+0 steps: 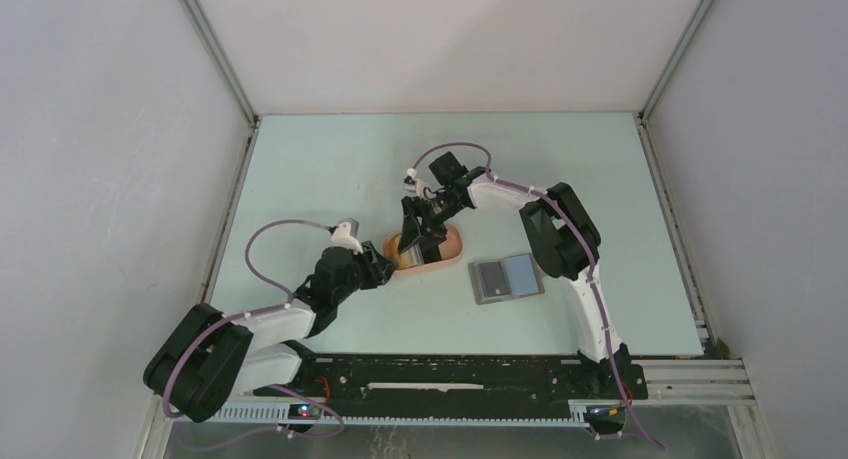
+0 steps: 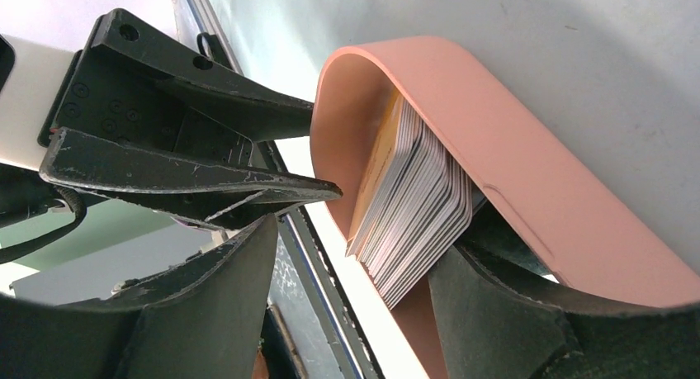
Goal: Put the credit cards into the card holder
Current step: Pick up the credit card from the storage box.
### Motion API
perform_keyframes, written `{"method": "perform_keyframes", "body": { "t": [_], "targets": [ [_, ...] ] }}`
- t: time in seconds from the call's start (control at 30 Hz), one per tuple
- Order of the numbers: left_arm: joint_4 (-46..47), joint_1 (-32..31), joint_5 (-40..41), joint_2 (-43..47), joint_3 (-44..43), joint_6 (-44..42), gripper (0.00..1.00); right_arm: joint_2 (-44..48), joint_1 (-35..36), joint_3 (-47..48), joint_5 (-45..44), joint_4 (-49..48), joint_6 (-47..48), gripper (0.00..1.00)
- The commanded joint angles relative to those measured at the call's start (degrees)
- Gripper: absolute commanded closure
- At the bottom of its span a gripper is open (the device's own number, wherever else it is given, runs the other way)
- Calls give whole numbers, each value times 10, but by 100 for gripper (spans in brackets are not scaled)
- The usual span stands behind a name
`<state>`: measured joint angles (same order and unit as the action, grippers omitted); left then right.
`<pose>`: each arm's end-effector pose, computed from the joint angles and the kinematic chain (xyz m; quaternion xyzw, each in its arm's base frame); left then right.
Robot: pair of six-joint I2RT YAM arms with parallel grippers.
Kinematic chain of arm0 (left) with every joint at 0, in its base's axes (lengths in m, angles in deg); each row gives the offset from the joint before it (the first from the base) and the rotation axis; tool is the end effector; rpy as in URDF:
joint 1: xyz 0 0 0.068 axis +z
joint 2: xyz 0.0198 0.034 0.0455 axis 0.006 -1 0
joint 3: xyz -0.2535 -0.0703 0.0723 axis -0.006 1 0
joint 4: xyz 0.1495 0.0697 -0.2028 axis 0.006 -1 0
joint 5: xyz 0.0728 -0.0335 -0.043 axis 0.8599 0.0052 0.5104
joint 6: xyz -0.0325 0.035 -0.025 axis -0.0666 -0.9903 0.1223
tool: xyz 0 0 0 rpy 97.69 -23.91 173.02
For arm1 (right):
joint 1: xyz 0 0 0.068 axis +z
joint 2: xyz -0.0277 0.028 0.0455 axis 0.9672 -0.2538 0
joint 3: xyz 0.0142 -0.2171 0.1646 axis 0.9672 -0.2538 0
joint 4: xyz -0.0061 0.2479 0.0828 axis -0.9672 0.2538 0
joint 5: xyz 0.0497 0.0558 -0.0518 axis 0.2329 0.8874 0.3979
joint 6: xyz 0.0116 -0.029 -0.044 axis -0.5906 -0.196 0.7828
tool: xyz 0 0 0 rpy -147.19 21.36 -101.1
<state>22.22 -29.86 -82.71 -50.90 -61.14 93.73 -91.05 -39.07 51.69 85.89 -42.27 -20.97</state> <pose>0.1714 -0.0977 0.1337 -0.0640 0.8495 -0.2990 0.4299 0.3597 0.2994 0.1449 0.2471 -0.8363 -0.4891 0.0184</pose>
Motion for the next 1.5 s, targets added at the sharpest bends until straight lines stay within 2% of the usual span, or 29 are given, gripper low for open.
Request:
{"method": "perform_keyframes", "body": {
  "t": [0.0,0.4,1.07,1.33,1.47],
  "targets": [
    [10,-2,-39,-9,-21,5,57,-12,12,6,-5,-5,-8,26],
    [-3,-2,-29,6,-19,4,56,40,-23,-7,-7,9,1,31],
    [-28,-2,-24,23,-24,2,55,60,-62,-29,12,21,14,37],
    [-38,-2,-22,37,-24,1,56,61,-70,-33,-8,27,20,56],
    [-44,-1,-20,43,-24,0,56,61,-71,-35,-27,30,23,74]
  ]
}}
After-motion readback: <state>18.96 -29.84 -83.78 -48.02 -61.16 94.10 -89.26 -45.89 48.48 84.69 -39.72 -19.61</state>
